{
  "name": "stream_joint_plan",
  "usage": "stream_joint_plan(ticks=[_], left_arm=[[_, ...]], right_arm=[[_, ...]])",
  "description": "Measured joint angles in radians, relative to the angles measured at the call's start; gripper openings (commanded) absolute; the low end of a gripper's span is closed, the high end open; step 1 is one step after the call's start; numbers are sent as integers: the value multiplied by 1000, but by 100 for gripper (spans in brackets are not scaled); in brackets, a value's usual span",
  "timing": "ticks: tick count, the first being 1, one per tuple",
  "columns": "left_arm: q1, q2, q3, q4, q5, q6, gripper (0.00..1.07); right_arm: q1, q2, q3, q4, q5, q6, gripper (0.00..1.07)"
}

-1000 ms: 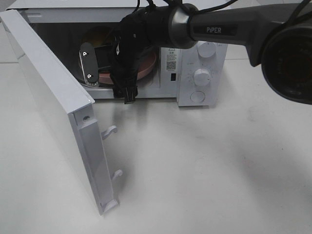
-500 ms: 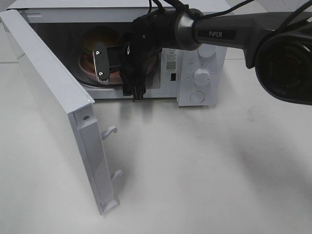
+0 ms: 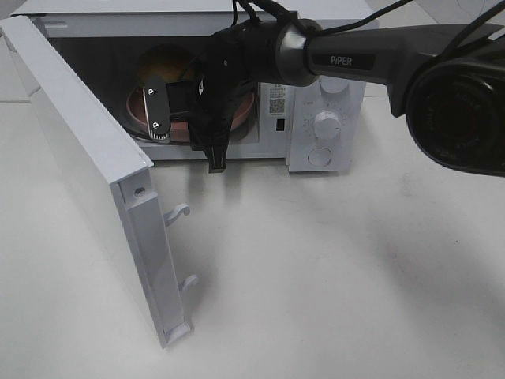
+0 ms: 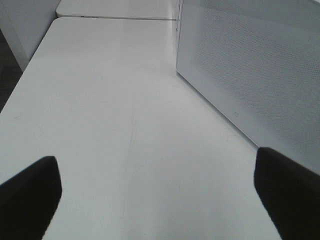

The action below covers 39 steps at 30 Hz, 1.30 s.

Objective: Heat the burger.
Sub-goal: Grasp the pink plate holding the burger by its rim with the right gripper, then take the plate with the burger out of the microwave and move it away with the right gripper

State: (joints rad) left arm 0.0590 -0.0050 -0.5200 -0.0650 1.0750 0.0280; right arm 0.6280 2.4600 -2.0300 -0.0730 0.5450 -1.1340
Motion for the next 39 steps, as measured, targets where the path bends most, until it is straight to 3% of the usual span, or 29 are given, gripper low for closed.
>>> stream_joint_plan(ticks=[18, 29, 39], left_arm=[[0, 0, 0, 0, 0, 0, 98], [0, 0, 0, 0, 0, 0, 98], [0, 0, 0, 0, 0, 0, 98]], right_arm=[[-2, -51, 8, -26, 12, -11, 0], [9, -110, 125, -47, -17, -107, 0], [18, -177, 303, -132, -170, -130, 0]])
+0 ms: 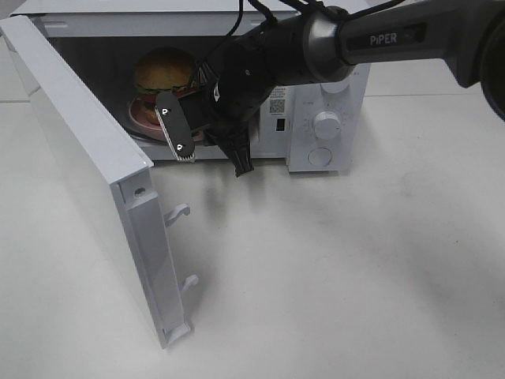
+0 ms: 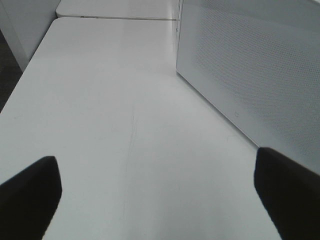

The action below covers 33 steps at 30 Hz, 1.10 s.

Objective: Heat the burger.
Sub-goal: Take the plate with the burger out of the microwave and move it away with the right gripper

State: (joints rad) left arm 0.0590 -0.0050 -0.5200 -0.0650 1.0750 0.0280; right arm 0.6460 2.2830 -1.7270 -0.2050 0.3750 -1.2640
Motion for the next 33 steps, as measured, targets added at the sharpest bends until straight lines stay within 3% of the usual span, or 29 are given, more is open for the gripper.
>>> stream_joint_plan(ticks=[11, 21, 33], left_arm=[[0, 0, 0, 0, 0, 0, 98], [0, 0, 0, 0, 0, 0, 98], [0, 0, 0, 0, 0, 0, 98]], right_arm=[[0, -75, 140, 29, -102, -80, 0], [-2, -163, 286, 166, -173, -313, 0], [-21, -242, 382, 263, -207, -461, 0]])
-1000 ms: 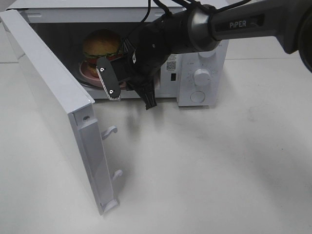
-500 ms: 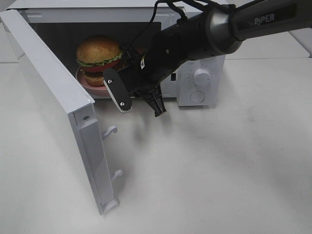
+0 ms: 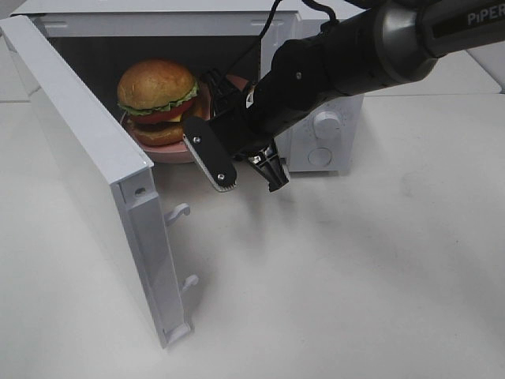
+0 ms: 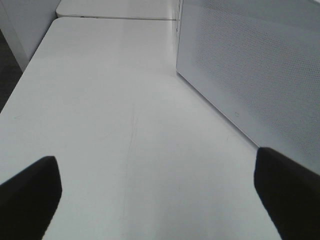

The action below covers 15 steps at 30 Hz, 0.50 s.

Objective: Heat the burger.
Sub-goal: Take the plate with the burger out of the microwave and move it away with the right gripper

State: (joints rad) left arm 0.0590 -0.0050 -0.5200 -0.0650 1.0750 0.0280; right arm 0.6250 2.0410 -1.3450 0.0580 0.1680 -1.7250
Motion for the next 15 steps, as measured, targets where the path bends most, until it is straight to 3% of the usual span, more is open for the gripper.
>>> stream_joint_plan(ticks=[15], left_arm=[[0, 0, 0, 0, 0, 0, 98]], right_arm=[[0, -94, 116, 120, -54, -123, 0]])
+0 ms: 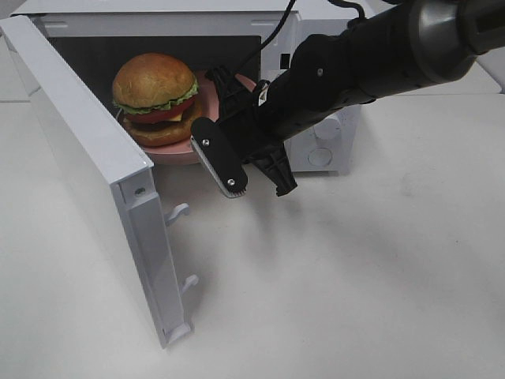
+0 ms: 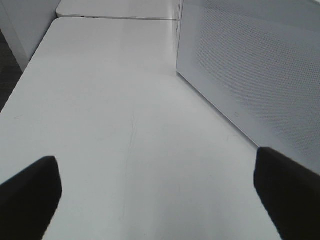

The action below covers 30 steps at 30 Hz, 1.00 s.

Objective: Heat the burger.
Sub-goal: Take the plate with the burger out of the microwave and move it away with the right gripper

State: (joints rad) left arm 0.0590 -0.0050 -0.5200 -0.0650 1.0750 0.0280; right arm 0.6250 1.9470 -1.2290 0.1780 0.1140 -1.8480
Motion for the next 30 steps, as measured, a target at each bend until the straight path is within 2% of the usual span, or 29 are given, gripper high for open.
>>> stream_joint_plan(ticks=[5, 30], left_arm=[[0, 0, 0, 0, 0, 0, 98], [0, 0, 0, 0, 0, 0, 98]], right_arm=[[5, -50, 58, 43, -16, -26, 0], [7, -296, 320, 74, -51, -30, 0]])
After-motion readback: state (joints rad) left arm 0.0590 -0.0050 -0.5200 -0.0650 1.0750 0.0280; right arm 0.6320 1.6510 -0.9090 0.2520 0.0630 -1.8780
